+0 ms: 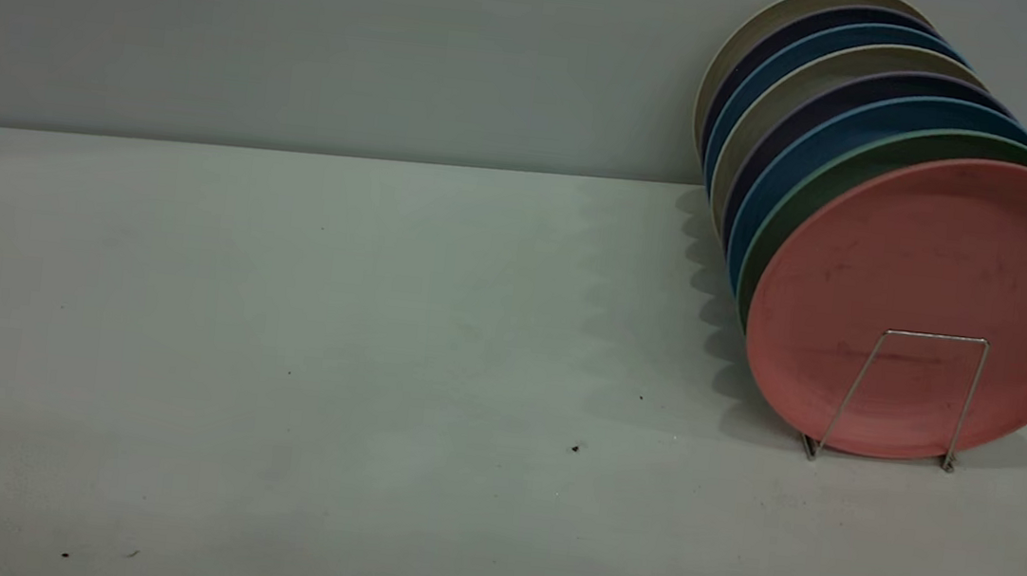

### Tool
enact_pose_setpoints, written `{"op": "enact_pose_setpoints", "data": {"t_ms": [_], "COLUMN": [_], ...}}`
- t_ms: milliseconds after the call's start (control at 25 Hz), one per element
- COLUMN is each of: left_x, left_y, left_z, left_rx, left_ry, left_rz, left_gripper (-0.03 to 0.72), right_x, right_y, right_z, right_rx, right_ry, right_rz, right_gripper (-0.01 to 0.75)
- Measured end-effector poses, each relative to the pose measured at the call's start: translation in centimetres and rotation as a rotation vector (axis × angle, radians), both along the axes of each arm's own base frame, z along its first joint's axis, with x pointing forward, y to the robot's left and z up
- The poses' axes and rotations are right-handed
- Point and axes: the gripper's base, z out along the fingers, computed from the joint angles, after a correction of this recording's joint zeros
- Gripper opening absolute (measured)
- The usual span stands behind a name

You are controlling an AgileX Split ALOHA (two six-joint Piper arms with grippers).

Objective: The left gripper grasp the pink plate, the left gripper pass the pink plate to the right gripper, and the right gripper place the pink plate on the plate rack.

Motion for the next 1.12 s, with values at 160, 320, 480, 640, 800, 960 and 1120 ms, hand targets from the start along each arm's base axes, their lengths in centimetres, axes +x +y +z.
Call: {"op": "enact_pose_setpoints", "data": {"t_ms": [160,320,480,640,800,960,1120], "left_x": [0.2,0.2,0.1,0.1,0.0,0.0,0.0], "left_y": [0.3,0.3,0.5,0.9,1.1,1.1,1.2], "left_z": [-0.6,-0.6,-0.6,-0.7,-0.7,-0.7,-0.7], "left_rx": [0.039,0.044,0.053,0.061,0.059,0.044,0.041], "left_ry": [0.008,0.004,0.006,0.012,0.015,0.009,0.007], "left_rz": [-0.026,-0.07,-0.081,-0.07,-0.079,-0.076,-0.088], "left_gripper": [0.47,0.47,0.47,0.47,0.47,0.47,0.47], "right_x": [0.2,0.3,0.3,0.3,0.4,0.4,0.4], "right_y": [-0.1,-0.1,-0.3,-0.4,-0.6,-0.8,-0.7], "right_z": [-0.2,-0.2,-0.2,-0.2,-0.3,-0.4,-0.4], "right_rx": [0.003,0.011,0.015,0.022,0.036,0.043,0.05], "right_ry": [-0.006,-0.008,-0.008,-0.01,-0.006,-0.003,-0.002], "right_rz": [-0.017,-0.032,-0.058,-0.08,-0.119,-0.144,-0.148], "right_gripper": [0.394,0.394,0.394,0.394,0.394,0.394,0.394]}}
